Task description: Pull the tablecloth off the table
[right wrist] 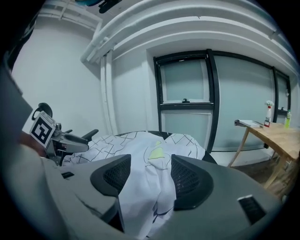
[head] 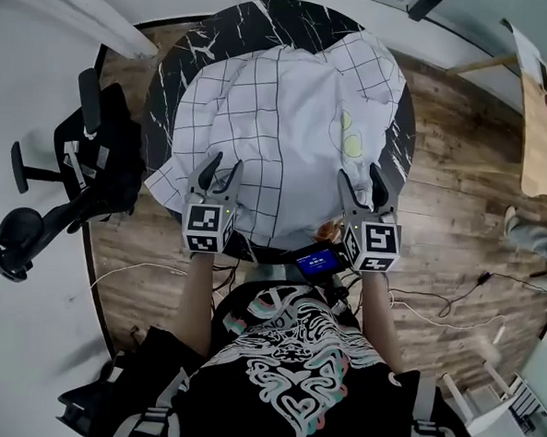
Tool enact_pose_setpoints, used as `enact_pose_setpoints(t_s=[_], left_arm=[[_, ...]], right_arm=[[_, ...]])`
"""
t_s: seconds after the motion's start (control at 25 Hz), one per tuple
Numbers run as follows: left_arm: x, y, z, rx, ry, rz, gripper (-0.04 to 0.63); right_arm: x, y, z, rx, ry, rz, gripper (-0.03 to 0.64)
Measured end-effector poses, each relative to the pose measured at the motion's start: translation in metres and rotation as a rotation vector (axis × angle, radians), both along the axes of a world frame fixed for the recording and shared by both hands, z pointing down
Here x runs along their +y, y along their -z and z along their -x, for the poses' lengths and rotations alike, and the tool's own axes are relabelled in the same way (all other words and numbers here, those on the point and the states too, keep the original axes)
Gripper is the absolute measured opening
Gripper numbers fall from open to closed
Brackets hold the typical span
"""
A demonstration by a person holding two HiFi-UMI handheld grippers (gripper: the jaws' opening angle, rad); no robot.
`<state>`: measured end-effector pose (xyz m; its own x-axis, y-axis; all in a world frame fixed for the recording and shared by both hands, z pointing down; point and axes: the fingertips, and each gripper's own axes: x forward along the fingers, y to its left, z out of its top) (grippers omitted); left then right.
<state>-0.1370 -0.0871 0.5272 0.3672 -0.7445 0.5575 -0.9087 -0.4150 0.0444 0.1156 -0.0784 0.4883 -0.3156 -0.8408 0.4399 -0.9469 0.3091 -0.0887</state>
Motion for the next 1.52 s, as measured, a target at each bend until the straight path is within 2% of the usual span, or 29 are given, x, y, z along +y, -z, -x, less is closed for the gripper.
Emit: enact_pose_setpoints(t_s=[0.44,0.8,1.16,1.24,1.4,1.52], left_arm=[[-0.005,-0.027,0.008,-0.099,0.014,0.056,0.321],[-0.004,-0.052,0.013,-0.133,0.059,0.124,0.417],[-0.011,-0.054,0.019,-0.180,0.075,0.123,0.452],[-0.011,-0.059,0.020,-0.175,0.079,0.139,0.460],[-0.014,-0.068,0.022,-0.114,0.118,0.176,0.472],[-0.016,-0.074,0.022,-0.106,0.116,0.201,0.472]], right_arm=[[-0.010,-0.025,0.007,0.063,0.070,0.072,0.307],[-0.012,-0.041,0.002,0.072,0.082,0.114,0.313],[-0.015,-0.054,0.001,0.058,0.083,0.143,0.313],[-0.016,-0.057,0.000,0.061,0.084,0.149,0.313],[-0.016,-0.064,-0.002,0.057,0.082,0.166,0.313],[-0.018,-0.068,-0.003,0.050,0.078,0.179,0.313]])
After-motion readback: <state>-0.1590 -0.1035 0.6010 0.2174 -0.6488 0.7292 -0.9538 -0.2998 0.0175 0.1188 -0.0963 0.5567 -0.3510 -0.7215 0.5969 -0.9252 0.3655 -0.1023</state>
